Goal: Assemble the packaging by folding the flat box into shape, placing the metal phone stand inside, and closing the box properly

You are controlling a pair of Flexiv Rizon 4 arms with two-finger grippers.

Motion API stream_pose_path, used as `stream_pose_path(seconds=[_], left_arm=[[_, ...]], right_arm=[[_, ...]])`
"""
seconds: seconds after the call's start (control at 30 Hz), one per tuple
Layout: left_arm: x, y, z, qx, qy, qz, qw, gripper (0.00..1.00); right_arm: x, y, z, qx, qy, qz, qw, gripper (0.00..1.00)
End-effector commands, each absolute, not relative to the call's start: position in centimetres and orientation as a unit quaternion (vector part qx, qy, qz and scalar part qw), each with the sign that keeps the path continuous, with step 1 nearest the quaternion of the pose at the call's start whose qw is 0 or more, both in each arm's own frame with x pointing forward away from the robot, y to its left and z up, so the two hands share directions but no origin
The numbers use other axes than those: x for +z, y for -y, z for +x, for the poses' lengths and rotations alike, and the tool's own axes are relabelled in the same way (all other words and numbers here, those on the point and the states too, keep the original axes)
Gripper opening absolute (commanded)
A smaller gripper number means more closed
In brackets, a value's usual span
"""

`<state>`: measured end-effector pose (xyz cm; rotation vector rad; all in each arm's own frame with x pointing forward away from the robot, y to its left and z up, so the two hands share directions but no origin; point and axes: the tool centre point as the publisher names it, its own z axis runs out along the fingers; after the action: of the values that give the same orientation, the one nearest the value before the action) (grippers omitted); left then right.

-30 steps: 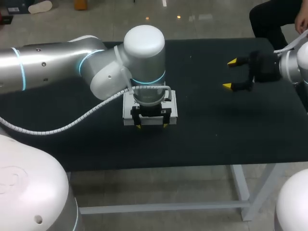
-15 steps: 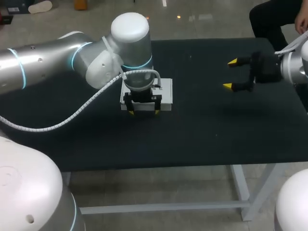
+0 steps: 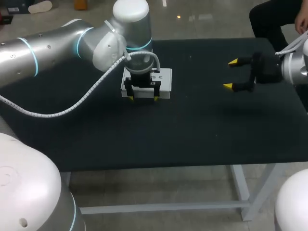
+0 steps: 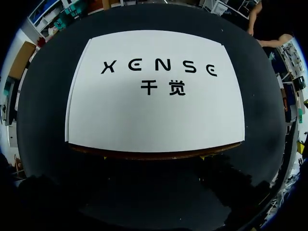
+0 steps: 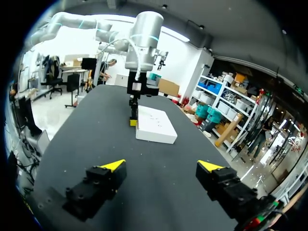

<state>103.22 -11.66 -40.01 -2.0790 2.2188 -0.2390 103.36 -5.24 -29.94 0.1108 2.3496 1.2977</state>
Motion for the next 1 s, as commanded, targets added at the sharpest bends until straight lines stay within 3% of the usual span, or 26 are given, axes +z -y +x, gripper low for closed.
stream_pose_path(seconds=[0.03,1.0], left_arm=[[-40.1,12.1,105.7,-0.049,-0.728,-0.684,0.023,1.0],[-39.4,12.3,116.0,-0.046,-0.69,-0.722,-0.021,1.0]], right_arm=[[-30.0,5.4,103.4,0.474,-0.851,0.038,0.225,1.0],[-30.0,5.4,103.4,0.474,-0.851,0.038,0.225,1.0]])
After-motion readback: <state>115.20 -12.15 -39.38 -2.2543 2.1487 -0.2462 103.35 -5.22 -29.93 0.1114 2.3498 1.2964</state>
